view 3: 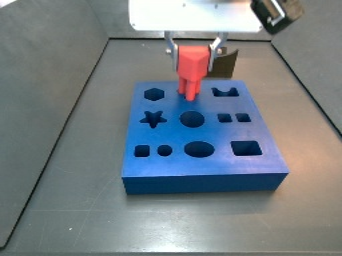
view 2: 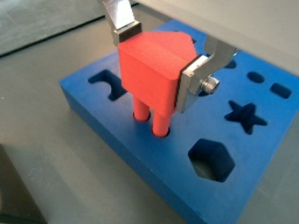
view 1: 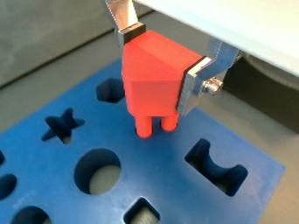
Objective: Insert the 3 prong object.
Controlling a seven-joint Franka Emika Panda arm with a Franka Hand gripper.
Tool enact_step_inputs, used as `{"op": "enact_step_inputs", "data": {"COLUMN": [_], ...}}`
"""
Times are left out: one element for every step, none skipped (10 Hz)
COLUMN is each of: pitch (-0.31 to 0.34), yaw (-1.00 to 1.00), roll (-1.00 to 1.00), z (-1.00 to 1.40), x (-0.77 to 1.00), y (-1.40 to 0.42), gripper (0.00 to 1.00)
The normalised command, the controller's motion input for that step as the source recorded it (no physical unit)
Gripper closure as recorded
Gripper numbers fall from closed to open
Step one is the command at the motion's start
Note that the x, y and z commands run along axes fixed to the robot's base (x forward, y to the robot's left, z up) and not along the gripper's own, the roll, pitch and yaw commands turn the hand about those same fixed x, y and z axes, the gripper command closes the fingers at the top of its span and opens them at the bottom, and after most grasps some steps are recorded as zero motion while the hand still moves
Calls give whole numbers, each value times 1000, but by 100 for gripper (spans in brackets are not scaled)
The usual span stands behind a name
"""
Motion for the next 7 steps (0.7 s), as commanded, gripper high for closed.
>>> {"op": "enact_step_inputs", "data": {"pitch": [-47,-81,-83,-46,-71,-107,-9], "yaw": [-34,-14,-3,-14,-26,0,0], "roll": [0,26,79,133,173,-33,0], "z": [-434,-429,-409,-306,-294,-89,0], "x": [100,0,0,0,-34,-66,0], "y": [0,0,0,0,0,29,0], "gripper": [100,100,100,100,100,100,100]}}
